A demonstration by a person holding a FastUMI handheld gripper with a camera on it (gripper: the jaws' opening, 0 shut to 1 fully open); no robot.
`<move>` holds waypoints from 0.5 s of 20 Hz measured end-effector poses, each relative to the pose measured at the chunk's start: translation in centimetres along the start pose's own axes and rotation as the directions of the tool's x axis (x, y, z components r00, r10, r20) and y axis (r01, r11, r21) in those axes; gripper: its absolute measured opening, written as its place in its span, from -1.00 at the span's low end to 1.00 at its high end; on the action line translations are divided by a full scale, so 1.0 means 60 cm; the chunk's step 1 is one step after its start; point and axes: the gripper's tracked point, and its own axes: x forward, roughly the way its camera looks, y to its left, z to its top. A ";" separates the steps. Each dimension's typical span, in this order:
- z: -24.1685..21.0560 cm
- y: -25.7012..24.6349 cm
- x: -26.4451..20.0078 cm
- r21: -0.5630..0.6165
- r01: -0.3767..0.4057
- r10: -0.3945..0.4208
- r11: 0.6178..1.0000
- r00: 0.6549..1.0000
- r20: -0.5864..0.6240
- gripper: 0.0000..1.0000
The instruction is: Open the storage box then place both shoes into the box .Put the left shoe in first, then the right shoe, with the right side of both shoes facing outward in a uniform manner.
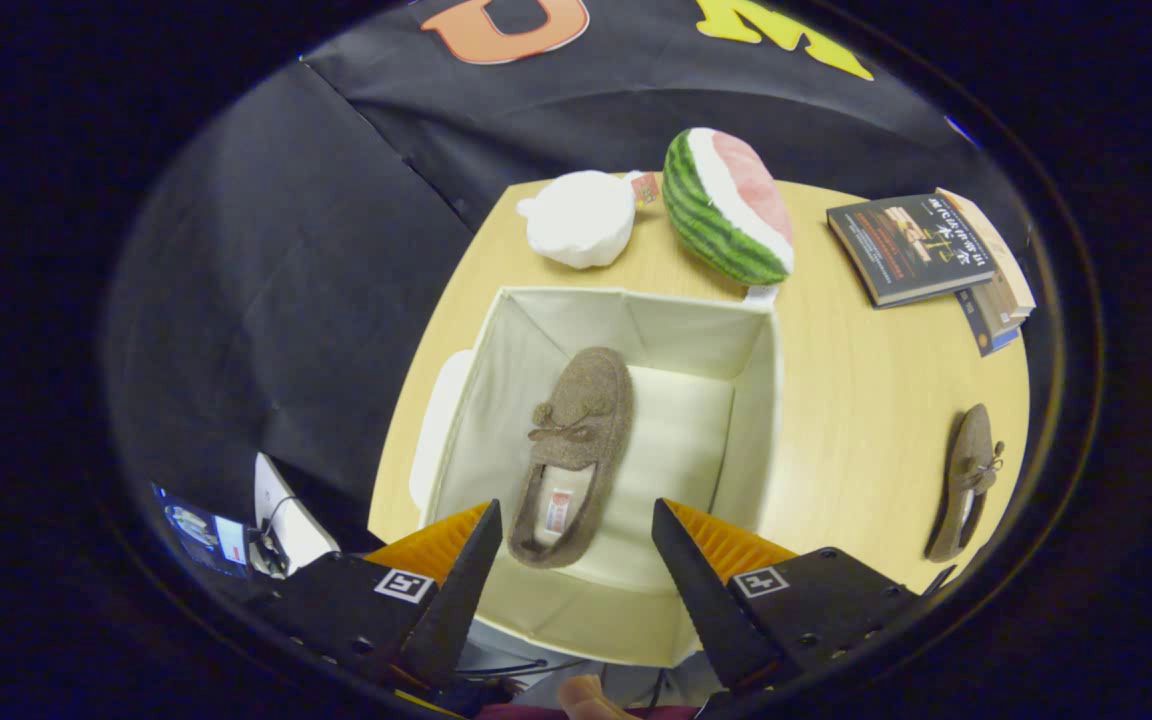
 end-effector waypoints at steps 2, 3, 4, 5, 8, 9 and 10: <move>-0.003 -0.038 -0.049 0.008 -0.019 0.018 1.000 1.000 0.015 0.88; -0.006 -0.063 -0.069 0.010 -0.020 0.020 1.000 0.999 0.026 0.88; -0.006 -0.095 -0.086 0.014 -0.010 0.009 1.000 0.999 0.040 0.88; -0.008 -0.131 -0.101 0.019 0.003 -0.004 1.000 0.999 0.048 0.89; -0.023 -0.244 -0.127 0.058 0.039 -0.042 0.998 0.998 0.048 0.91; -0.029 -0.286 -0.131 0.071 0.056 -0.059 0.996 0.997 0.044 0.91; -0.034 -0.333 -0.134 0.080 0.085 -0.088 0.993 0.995 0.040 0.91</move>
